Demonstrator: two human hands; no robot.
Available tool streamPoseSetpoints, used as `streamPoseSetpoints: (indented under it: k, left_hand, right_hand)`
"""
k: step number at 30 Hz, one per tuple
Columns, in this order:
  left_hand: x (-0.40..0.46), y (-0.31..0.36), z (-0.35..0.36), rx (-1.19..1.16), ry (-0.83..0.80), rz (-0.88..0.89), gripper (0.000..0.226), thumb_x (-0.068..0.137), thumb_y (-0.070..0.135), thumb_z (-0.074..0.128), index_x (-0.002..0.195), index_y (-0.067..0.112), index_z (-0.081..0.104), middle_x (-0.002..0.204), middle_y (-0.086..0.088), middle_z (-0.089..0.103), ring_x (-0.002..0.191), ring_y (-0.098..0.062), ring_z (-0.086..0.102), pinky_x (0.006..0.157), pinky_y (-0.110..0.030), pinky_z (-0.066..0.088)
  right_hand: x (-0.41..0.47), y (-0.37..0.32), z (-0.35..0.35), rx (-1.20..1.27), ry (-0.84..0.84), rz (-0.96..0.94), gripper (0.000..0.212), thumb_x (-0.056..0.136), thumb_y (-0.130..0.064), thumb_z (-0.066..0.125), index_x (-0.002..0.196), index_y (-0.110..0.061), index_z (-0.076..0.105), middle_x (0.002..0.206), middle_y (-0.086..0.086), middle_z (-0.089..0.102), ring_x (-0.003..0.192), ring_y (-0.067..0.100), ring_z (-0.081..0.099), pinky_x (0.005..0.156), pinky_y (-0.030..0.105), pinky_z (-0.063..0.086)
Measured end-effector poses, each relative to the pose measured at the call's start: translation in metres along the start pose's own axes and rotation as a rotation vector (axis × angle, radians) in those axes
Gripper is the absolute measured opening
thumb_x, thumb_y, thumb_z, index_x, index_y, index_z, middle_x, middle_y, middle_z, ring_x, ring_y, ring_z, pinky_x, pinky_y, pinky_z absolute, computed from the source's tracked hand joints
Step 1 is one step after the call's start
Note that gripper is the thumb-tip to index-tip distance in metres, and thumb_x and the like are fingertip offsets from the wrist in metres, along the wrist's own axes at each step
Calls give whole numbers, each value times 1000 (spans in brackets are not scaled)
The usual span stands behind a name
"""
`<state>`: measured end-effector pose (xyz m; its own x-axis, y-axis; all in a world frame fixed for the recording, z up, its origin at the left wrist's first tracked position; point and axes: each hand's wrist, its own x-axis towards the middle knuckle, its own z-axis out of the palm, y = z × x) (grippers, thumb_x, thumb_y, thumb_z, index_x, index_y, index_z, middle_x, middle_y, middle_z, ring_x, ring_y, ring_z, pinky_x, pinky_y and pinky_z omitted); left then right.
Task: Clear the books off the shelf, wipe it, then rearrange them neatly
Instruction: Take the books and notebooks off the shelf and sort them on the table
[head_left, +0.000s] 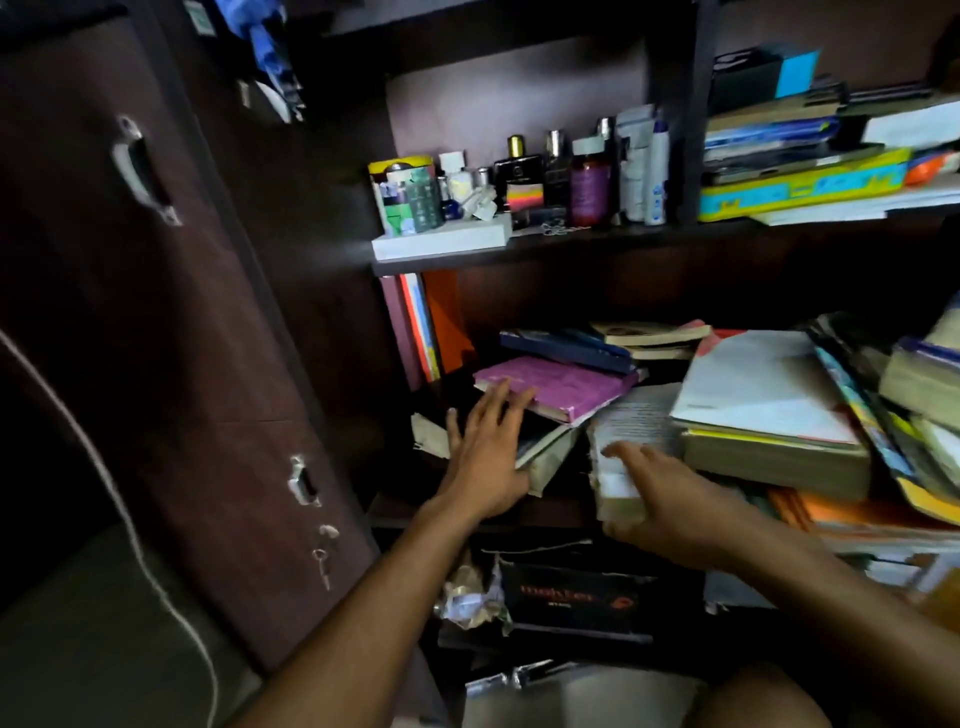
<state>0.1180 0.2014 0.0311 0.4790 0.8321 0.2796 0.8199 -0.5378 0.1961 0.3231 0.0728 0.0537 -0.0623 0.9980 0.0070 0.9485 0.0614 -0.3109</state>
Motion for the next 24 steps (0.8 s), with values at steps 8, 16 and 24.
streamPoseSetpoints:
  k: [8, 16, 24]
  left_hand:
    - [3, -12, -15, -10, -93, 60, 103, 79, 50, 70, 160, 40, 7, 169, 6, 2, 155, -22, 7, 122, -61, 7]
    - [65, -52, -52, -576, 388, -458, 75, 97, 34, 67, 159, 14, 30, 161, -9, 36, 147, -24, 37, 119, -28, 27]
    - [134, -42, -8, -544, 687, -605, 100, 86, 22, 75, 161, 3, 11, 159, -20, 20, 142, -37, 33, 115, -34, 30]
  right_hand:
    - [18, -12, 7, -16, 123, -61, 66, 92, -51, 60, 148, -28, 33, 137, 1, 47, 126, 23, 46, 99, 34, 41]
    - [72, -63, -31, 5, 301, -352, 50, 97, -46, 56, 142, -30, 40, 132, -8, 44, 122, 16, 42, 103, 31, 39]
    - [145, -64, -17, 103, 137, -336, 60, 96, -55, 54, 147, -37, 29, 147, -5, 44, 135, 20, 44, 107, 36, 38]
